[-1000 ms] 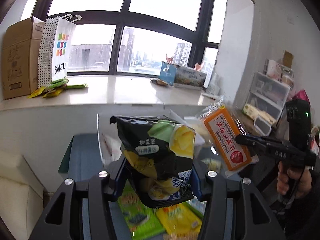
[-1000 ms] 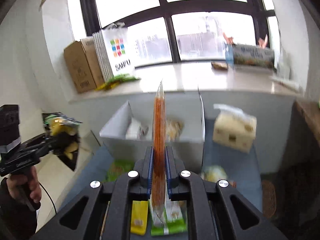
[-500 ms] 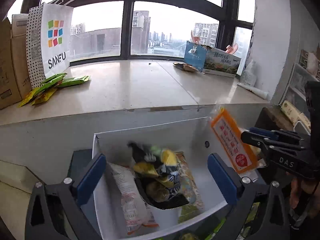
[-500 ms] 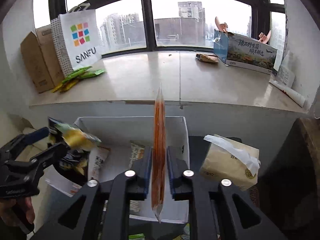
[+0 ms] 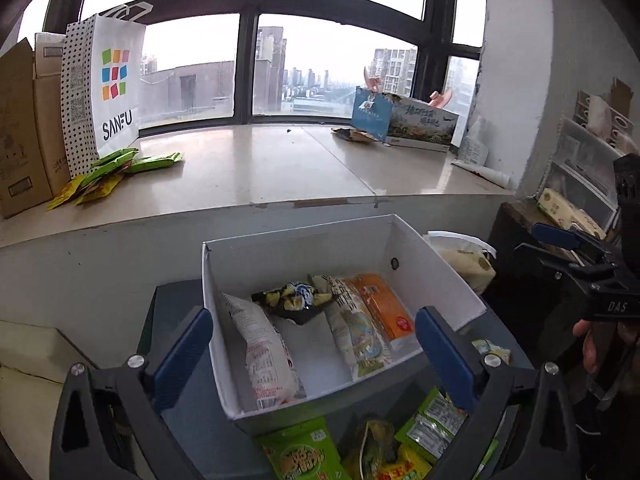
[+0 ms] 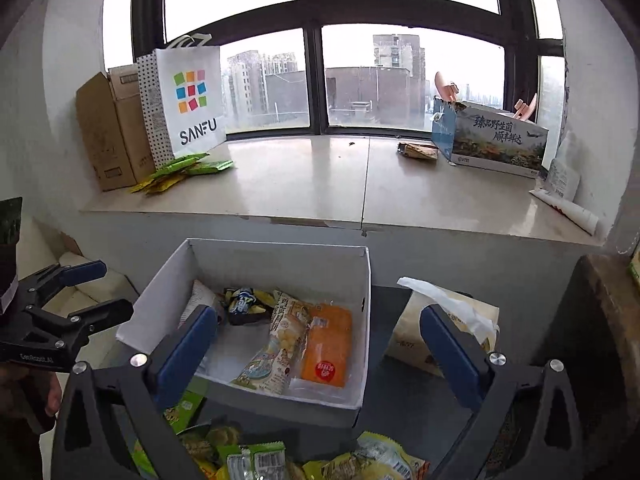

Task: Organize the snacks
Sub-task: 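Lower the orange pack into the box with the right gripper while the left drops the black bag in, then grasp the yellow snack bag with the right gripper while the left grasps the green seaweed pack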

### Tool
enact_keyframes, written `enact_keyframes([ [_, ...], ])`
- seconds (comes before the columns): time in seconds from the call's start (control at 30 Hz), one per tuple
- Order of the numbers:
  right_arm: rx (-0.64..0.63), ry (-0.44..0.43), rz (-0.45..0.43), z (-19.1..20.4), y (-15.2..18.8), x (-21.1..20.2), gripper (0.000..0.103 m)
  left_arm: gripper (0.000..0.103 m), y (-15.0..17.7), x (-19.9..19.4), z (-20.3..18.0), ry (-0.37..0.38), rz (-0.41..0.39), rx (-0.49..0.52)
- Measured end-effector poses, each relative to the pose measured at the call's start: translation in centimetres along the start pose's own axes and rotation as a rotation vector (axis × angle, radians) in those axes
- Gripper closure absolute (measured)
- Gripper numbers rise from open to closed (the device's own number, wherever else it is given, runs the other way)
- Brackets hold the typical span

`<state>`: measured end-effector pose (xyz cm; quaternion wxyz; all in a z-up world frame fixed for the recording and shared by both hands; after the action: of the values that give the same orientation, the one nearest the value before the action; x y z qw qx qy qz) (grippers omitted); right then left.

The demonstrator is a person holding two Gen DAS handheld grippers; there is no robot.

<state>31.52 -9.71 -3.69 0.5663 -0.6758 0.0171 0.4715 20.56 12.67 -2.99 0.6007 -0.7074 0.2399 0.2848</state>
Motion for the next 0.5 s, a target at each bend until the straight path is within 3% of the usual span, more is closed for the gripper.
enact_keyframes([
  [0.23, 0.024, -0.027, -0.038, 0.0, 8.6, -6.3, 0.000, 0.000, 8.2, -6.2, -1.2, 0.074, -0.026, 0.005],
  [0.37, 0.047, -0.007, 0.019, 0.0, 14.5, -7.3, 0.000, 0.000, 12.4, -8.0, -1.9, 0.092, -0.026, -0.035],
  [0.5, 0.149, -0.063, 0.061, -0.7, 19.1, -8.0, 0.000, 0.000, 15.5, -8.5, -3.3, 0.100, 0.012, -0.022],
])
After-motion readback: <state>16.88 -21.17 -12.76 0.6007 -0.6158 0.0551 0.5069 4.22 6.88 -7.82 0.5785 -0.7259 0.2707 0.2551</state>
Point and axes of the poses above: each gripper's, at about its wrist camera, not at the fingertips, and x roughly the way its jaws point, z to its left, y to its underside, the point moved 4 cm from there along x, roughly the way its jaws point, and after that the axes turned 7 degrees about z, right-handed, at the moved point
